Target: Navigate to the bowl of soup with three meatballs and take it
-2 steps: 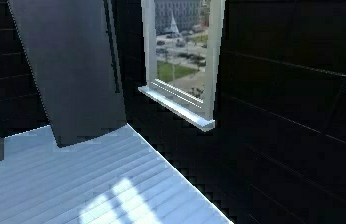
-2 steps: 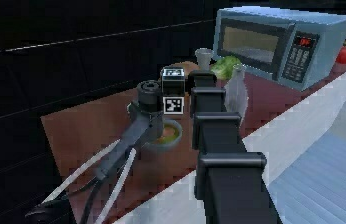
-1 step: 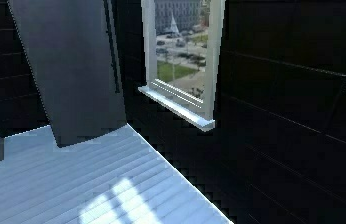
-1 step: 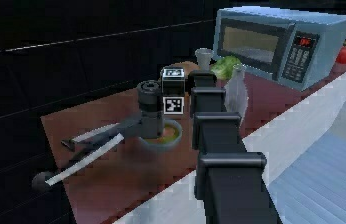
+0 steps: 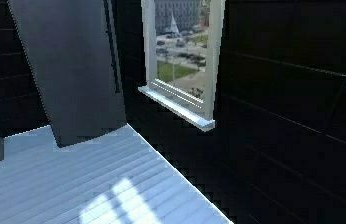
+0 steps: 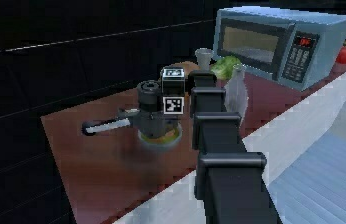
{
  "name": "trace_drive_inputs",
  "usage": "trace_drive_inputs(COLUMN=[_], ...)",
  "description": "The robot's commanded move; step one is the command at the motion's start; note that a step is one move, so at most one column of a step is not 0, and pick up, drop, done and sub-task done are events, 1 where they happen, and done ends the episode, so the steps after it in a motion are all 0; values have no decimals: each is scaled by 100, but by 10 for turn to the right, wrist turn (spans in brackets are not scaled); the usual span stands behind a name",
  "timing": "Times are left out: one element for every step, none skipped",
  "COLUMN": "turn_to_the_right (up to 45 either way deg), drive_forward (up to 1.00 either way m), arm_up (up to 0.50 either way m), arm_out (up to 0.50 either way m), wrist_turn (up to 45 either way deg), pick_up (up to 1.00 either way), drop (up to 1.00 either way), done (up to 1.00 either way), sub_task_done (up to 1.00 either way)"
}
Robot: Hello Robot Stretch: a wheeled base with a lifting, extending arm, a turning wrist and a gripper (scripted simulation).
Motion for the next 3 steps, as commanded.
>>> trace_drive_inputs(turn_to_the_right=[0, 0, 0], drive_forward=[0, 0, 0], arm_up=[0, -10, 0], arm_out=[0, 0, 0], wrist_turn=[420, 0, 0], pick_up=[0, 0, 100], drop=[0, 0, 0], done=[0, 0, 0], sub_task_done=[0, 0, 0])
